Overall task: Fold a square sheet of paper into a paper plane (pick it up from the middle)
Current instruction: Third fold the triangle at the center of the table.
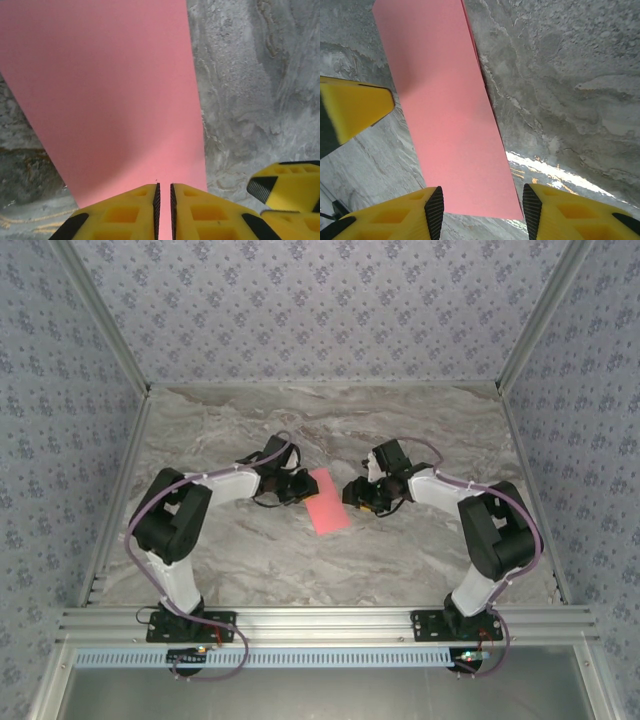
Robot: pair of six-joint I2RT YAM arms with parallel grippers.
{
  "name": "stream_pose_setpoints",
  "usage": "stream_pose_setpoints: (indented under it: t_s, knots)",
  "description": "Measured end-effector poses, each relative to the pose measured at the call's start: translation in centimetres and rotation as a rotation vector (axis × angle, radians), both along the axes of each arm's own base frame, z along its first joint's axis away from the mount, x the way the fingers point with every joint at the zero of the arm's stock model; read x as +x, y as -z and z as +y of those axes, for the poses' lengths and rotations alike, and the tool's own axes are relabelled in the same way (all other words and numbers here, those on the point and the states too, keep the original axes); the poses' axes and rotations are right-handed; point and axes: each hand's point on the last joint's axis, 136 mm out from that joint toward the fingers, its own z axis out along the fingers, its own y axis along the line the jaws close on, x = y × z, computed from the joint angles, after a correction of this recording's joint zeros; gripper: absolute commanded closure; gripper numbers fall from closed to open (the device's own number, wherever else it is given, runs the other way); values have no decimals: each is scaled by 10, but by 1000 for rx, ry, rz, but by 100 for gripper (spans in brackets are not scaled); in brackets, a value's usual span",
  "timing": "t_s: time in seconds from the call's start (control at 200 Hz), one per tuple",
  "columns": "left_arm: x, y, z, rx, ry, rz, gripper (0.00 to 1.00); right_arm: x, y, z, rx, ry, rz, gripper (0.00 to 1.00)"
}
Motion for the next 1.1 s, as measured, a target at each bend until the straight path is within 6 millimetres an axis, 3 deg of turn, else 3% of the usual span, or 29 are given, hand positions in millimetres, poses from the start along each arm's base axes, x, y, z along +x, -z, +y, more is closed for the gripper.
stream_pose_setpoints:
  t_s: [0.21,0.744,1.099]
  knots:
    - [-6,27,5,61,-4,71,88,-2,8,3,10,-7,27,53]
    - [-6,28,7,104,-10,74,90,-26,26,10,-4,-71,119,59]
    - [-5,28,7,104,-10,74,90,-33,21,16,43,-63,151,74]
